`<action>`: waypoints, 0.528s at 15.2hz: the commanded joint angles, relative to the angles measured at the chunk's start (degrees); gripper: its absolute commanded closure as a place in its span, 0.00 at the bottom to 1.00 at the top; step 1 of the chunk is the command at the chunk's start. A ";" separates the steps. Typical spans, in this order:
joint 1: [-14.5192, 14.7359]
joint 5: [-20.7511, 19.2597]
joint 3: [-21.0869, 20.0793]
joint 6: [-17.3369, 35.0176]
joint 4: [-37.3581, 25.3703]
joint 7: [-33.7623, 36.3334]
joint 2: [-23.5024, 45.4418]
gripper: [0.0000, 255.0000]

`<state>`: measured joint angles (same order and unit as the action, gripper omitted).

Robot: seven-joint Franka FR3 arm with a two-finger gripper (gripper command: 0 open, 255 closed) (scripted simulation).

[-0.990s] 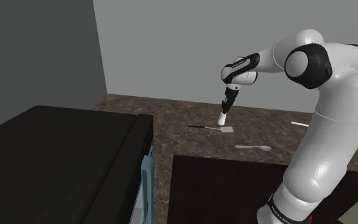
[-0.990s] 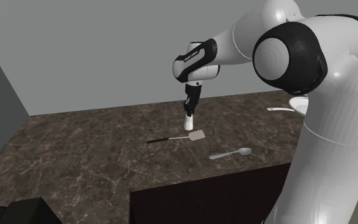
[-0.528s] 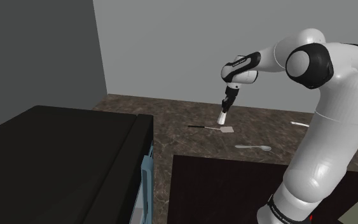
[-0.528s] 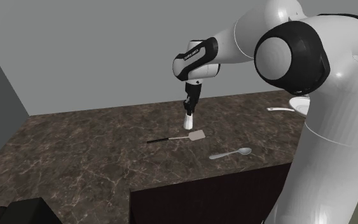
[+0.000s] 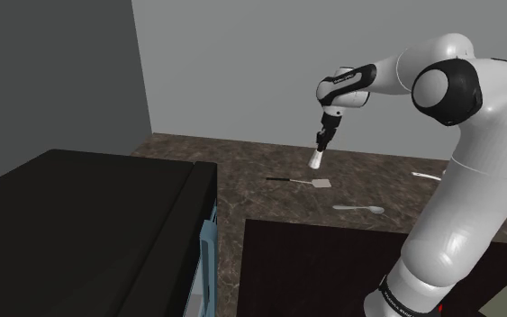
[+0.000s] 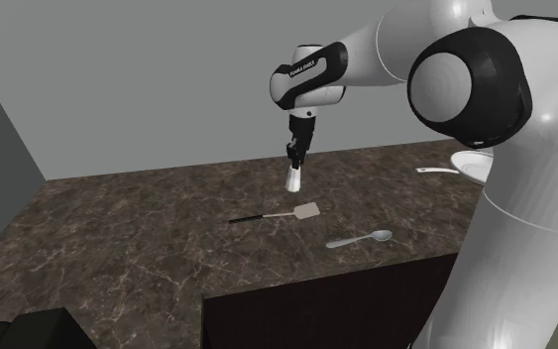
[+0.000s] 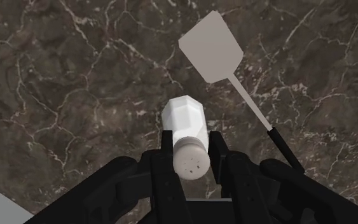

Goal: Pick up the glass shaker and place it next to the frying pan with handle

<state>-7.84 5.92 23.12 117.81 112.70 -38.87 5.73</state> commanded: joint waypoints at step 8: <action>0.20 -1.21 0.03 -6.32 -4.39 1.15 -2.15 1.00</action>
<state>-7.64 4.79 23.15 112.06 108.75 -37.78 3.72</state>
